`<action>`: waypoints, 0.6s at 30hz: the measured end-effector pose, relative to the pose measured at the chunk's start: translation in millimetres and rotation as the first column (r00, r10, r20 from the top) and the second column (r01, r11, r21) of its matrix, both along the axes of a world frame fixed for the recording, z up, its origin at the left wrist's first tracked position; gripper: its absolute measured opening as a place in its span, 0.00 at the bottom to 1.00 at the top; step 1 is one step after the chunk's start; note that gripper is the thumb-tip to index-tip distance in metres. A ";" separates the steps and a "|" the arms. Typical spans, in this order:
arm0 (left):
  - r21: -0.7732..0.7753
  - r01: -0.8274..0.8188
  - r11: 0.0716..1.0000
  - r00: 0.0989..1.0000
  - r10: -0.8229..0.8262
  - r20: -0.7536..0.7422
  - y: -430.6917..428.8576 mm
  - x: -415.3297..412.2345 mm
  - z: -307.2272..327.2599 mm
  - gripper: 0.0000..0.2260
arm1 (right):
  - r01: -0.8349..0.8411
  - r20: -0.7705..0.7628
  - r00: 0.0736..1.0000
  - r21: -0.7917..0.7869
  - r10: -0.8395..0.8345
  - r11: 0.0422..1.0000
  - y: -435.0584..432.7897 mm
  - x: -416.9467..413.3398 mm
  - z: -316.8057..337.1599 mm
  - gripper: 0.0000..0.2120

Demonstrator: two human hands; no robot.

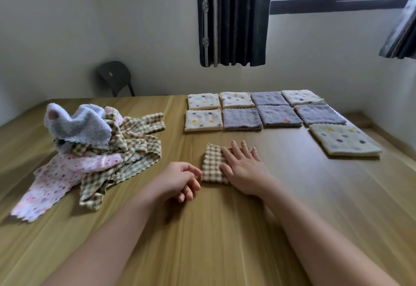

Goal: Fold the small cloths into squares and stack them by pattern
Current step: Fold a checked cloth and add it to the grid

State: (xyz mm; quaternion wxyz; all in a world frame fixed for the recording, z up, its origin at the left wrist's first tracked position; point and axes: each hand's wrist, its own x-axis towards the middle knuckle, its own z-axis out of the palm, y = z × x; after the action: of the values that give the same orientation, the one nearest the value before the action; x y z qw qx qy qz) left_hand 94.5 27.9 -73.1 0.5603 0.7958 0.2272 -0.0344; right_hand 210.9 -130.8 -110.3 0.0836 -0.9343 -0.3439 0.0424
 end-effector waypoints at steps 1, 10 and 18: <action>-0.039 0.022 0.999 0.999 -0.023 -0.027 -1.0 0.7 0.6 0.11 | 0.002 0.004 1.000 0.003 -0.002 1.000 0.6 -2.3 -0.3 0.28; -0.209 0.064 0.976 0.996 -0.075 -0.044 1.2 13.2 3.2 0.07 | 0.003 0.003 1.000 0.024 -0.003 1.000 1.2 -3.9 0.2 0.27; -0.208 0.144 0.967 0.983 -0.164 -0.084 6.5 22.0 9.9 0.02 | -0.004 -0.003 1.000 0.028 0.004 1.000 1.6 -2.1 -0.2 0.27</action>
State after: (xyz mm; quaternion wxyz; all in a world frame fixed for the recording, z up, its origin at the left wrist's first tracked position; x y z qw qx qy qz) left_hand 116.4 34.4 -63.2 0.6215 0.7474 0.1879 -0.1407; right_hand 208.8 -129.2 -110.5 0.0971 -0.9323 -0.3461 0.0391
